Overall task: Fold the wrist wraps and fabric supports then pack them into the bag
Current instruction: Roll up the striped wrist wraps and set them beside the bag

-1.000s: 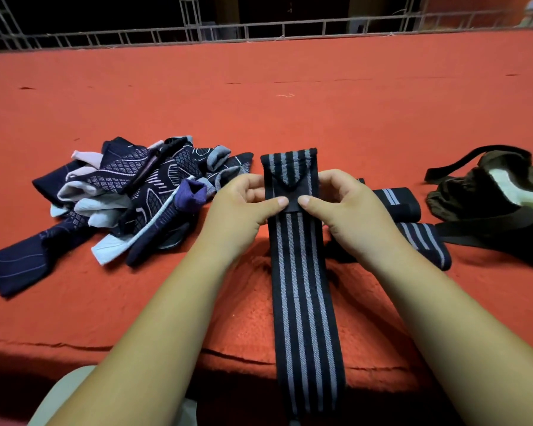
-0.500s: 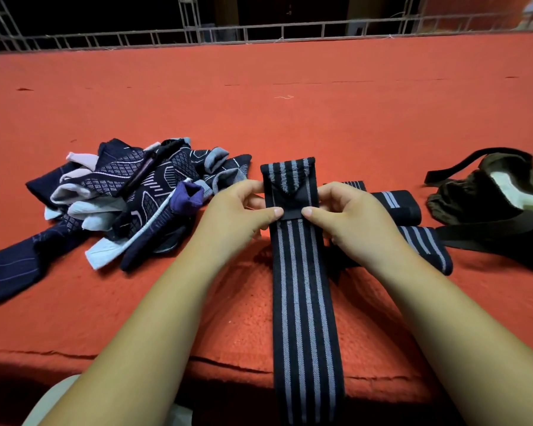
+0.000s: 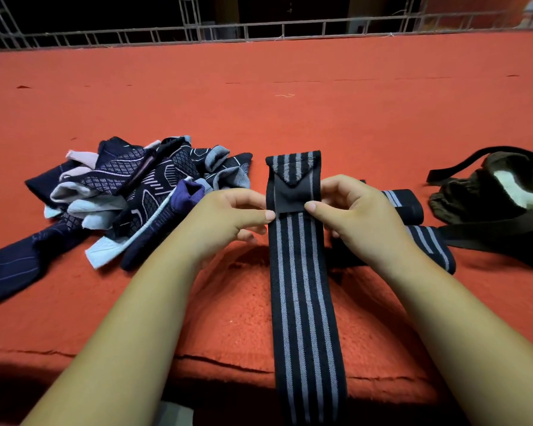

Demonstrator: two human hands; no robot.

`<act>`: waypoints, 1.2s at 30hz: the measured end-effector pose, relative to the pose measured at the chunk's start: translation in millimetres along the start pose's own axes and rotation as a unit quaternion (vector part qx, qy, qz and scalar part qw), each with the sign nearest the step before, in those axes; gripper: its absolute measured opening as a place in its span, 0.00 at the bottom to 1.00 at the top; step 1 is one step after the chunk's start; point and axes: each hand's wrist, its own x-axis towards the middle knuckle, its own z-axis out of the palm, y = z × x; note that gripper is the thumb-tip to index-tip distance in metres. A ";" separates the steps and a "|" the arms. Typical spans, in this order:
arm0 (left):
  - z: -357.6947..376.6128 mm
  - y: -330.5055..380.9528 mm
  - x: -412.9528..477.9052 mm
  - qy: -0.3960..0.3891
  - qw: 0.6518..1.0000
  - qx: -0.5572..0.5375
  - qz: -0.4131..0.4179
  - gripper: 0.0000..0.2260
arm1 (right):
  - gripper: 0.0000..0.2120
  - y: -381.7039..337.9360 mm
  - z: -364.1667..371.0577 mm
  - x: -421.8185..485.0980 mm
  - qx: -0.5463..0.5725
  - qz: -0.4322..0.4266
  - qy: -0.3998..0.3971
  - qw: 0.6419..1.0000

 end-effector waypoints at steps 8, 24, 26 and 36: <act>6.5 -0.4 4.7 0.009 0.995 -0.096 -0.013 0.08 | 0.08 -2.1 -1.1 -3.2 -0.017 -0.078 0.016 0.997; 4.6 -4.6 -0.8 -0.092 0.985 -0.113 -0.087 0.15 | 0.12 -3.0 -7.6 -7.8 -0.012 -0.044 -0.063 0.997; 5.0 -4.9 0.3 -0.079 0.986 -0.116 -0.084 0.14 | 0.17 -3.3 -9.8 -5.3 -0.042 -0.023 -0.073 0.996; 9.3 11.5 -0.8 -0.018 0.990 -0.137 -0.008 0.09 | 0.08 -14.7 -7.8 -4.2 -0.057 0.017 -0.062 0.996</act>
